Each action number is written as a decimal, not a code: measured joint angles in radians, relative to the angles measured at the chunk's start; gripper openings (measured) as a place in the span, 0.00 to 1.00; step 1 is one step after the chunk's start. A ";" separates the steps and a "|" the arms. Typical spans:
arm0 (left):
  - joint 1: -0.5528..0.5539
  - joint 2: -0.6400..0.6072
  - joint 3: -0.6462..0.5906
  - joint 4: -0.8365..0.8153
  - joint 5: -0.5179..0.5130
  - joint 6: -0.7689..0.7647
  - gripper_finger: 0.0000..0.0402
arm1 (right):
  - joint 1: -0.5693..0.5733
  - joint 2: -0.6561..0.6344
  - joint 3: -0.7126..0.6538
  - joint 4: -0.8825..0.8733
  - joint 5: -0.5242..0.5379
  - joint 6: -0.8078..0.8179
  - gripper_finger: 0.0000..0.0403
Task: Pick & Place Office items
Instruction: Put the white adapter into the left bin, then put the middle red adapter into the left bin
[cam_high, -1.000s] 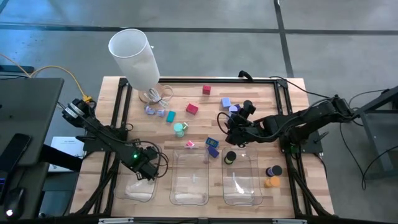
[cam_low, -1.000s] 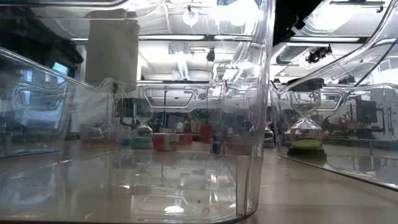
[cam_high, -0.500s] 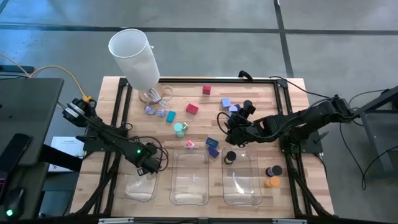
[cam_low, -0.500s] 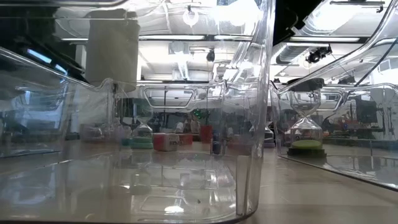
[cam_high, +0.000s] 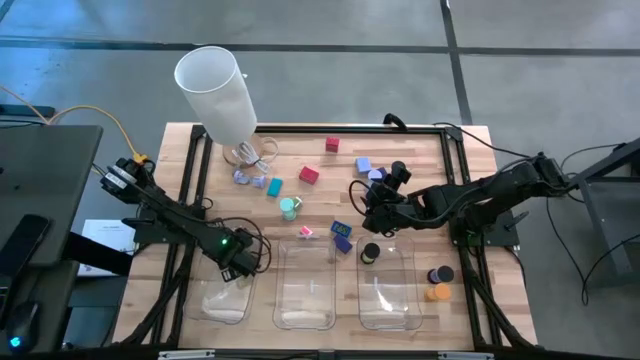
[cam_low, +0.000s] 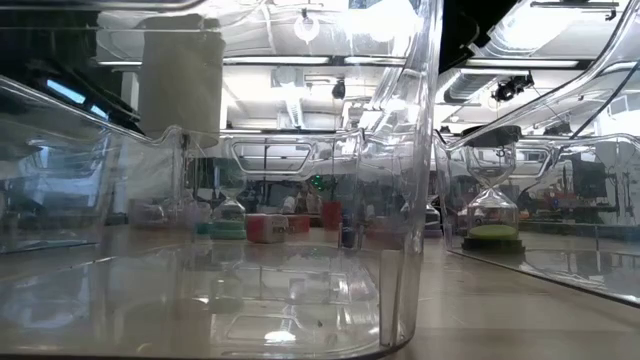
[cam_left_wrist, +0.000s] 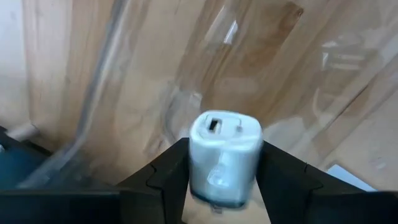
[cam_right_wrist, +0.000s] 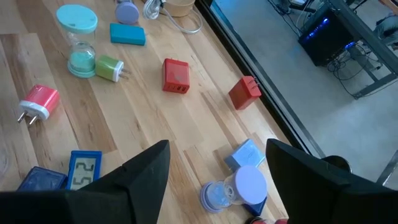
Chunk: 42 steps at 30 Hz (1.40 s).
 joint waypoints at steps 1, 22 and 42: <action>0.004 0.000 0.000 -0.003 0.006 -0.010 0.43 | 0.000 0.000 0.000 0.000 0.000 0.000 0.64; 0.041 0.000 0.028 -0.070 0.061 0.075 0.44 | 0.000 0.000 0.000 0.072 -0.064 -0.127 0.64; 0.040 -0.245 0.098 -0.149 -0.177 0.035 0.44 | -0.101 0.000 0.000 0.233 -0.446 -0.288 0.64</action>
